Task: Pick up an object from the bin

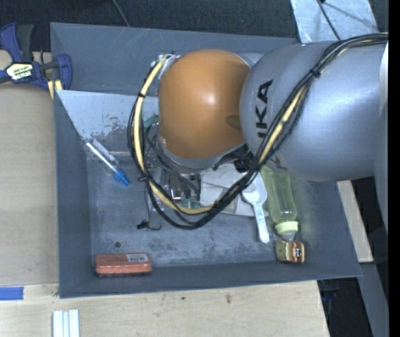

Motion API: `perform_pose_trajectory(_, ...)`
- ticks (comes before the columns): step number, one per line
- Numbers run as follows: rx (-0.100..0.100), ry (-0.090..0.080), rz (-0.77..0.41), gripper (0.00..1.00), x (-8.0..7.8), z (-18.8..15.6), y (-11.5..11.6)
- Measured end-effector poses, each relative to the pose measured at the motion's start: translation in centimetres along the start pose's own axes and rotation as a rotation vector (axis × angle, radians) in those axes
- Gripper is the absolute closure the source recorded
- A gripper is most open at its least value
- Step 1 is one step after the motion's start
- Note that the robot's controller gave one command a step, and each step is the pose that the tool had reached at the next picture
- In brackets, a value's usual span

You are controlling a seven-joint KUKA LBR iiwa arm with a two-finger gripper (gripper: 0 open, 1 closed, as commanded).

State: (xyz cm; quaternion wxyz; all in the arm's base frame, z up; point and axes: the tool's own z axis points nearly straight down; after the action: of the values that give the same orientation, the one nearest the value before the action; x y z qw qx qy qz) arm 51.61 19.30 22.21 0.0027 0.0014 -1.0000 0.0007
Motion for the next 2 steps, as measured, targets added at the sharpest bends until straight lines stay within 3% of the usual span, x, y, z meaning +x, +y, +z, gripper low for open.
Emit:
perform_pose_trajectory(1, -0.003, -0.008, 0.002, 0.00, -0.2, -0.5, -0.1)
perform_pose_trajectory(2, -0.004, -0.014, -0.024, 0.00, -0.9, 5.0, -2.2)
